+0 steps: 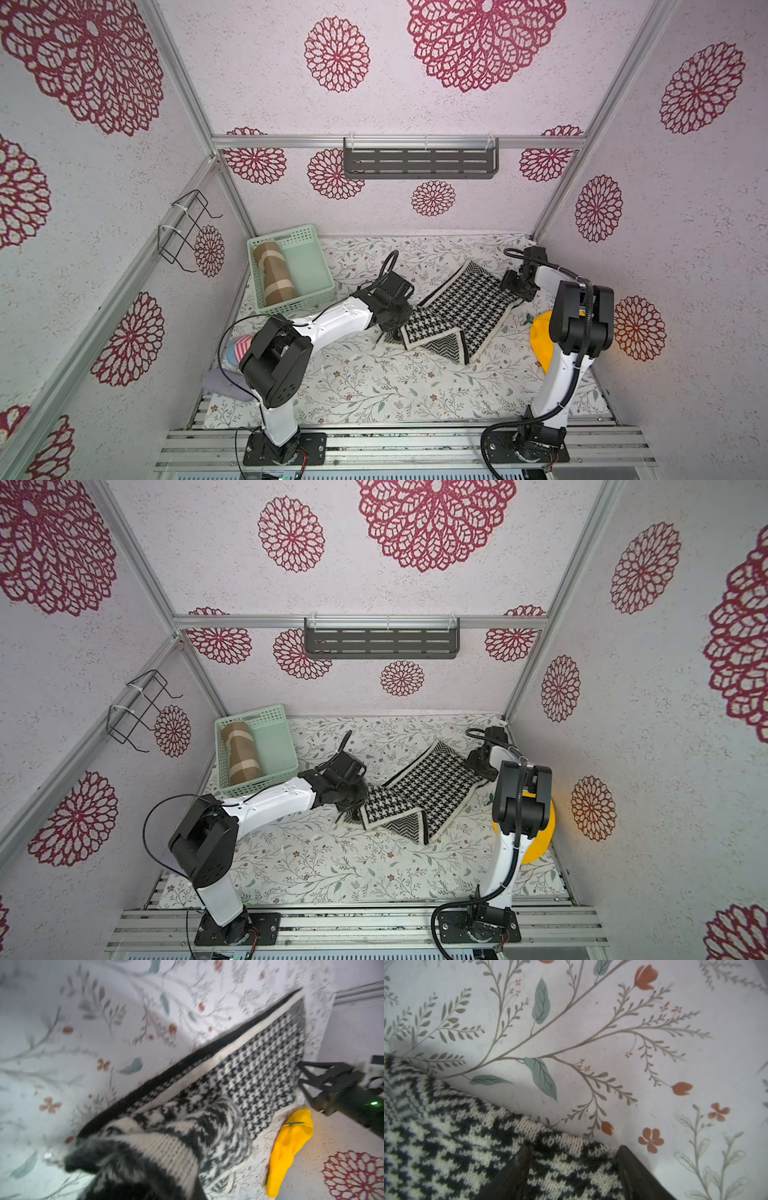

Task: Roll up the scarf and place it into the basket
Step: Flatten out the scarf at the center of the board.

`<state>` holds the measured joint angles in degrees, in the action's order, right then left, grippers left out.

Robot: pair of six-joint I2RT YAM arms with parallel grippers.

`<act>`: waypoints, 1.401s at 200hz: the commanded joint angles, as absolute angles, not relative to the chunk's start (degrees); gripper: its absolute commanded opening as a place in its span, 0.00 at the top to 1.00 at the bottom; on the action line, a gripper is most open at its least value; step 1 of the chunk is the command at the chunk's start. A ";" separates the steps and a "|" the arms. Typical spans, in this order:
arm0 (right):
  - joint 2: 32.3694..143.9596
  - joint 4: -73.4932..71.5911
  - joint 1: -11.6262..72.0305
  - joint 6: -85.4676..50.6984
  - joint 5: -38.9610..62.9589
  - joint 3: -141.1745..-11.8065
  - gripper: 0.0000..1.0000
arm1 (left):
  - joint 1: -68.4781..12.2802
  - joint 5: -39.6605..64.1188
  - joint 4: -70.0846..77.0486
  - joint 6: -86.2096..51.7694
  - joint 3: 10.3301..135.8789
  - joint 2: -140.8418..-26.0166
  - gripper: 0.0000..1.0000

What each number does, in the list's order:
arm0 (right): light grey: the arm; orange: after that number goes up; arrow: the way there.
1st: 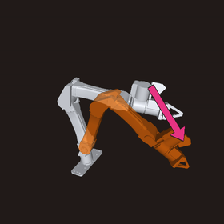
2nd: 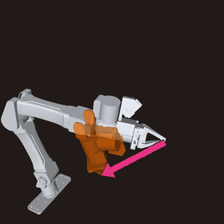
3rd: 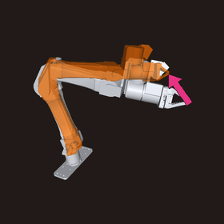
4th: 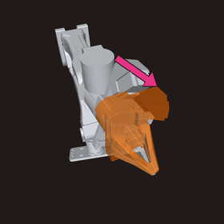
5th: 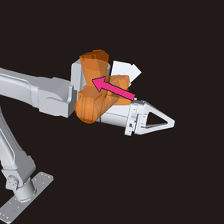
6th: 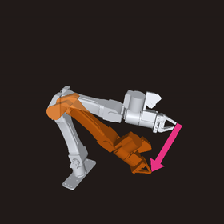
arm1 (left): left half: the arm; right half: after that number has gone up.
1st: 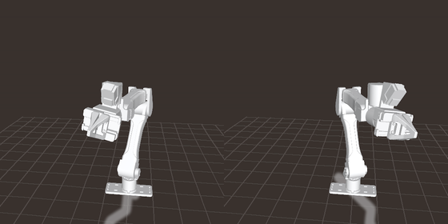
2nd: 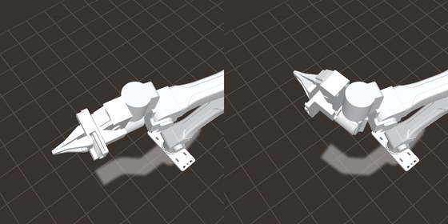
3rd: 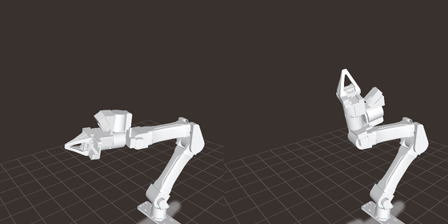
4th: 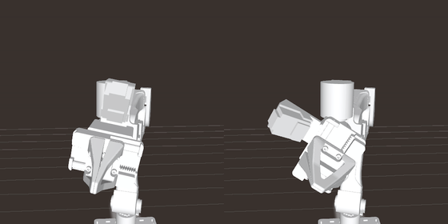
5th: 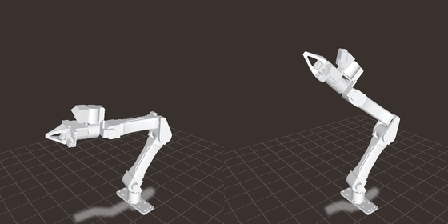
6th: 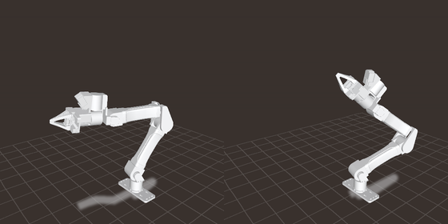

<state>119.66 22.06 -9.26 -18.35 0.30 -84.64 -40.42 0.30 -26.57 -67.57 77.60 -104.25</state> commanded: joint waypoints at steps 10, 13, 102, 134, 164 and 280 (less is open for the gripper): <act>122.39 24.93 -10.12 -17.33 -3.09 -86.80 0.34 | -36.68 -1.45 -32.58 -55.99 88.68 -104.40 1.00; 122.62 25.08 -10.24 -17.44 -3.23 -86.99 0.34 | -36.39 -1.41 -33.18 -55.09 89.53 -104.29 1.00; 120.51 24.25 -10.97 -19.51 -2.30 -84.69 0.38 | -38.76 0.69 -43.84 -53.66 73.82 -80.02 0.97; 118.13 23.55 -10.73 -19.35 -1.23 -81.41 0.38 | -45.22 5.11 -38.58 -65.83 55.77 -72.38 0.83; 116.61 24.67 -10.72 -18.43 -1.22 -80.84 0.36 | -47.56 2.93 -45.52 -71.92 48.33 -69.94 0.38; 119.58 31.11 -10.63 -12.86 1.77 -90.39 0.23 | -37.20 -8.65 -40.75 -76.37 44.38 -68.62 0.09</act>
<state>117.89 28.82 -10.52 -15.55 -1.56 -87.53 -38.59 -8.47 -47.77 -75.77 44.84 -64.16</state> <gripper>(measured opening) 0.763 0.899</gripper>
